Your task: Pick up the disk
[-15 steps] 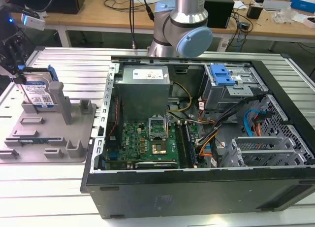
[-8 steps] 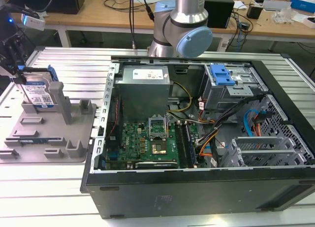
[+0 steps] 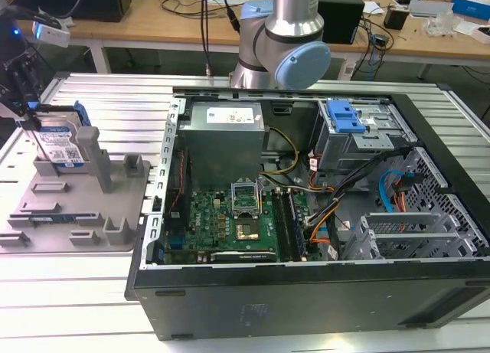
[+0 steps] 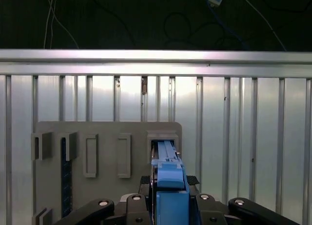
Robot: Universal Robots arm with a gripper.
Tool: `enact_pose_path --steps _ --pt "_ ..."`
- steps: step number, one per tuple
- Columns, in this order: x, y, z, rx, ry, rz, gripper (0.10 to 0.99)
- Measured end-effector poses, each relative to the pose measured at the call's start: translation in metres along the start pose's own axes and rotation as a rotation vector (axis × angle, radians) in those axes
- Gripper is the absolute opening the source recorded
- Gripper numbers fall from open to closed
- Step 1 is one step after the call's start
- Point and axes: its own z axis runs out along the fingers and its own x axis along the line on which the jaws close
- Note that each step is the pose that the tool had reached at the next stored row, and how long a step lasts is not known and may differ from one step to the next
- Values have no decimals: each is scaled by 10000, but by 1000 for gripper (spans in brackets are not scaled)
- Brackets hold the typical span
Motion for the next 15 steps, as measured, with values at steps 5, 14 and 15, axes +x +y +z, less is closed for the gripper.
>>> enact_pose_path --steps 5,14,15 --pt "2 0 -27 0 0 0 369" --pt "6 0 -109 -1 0 -1 369" --pt "7 0 -122 -1 0 -1 369"
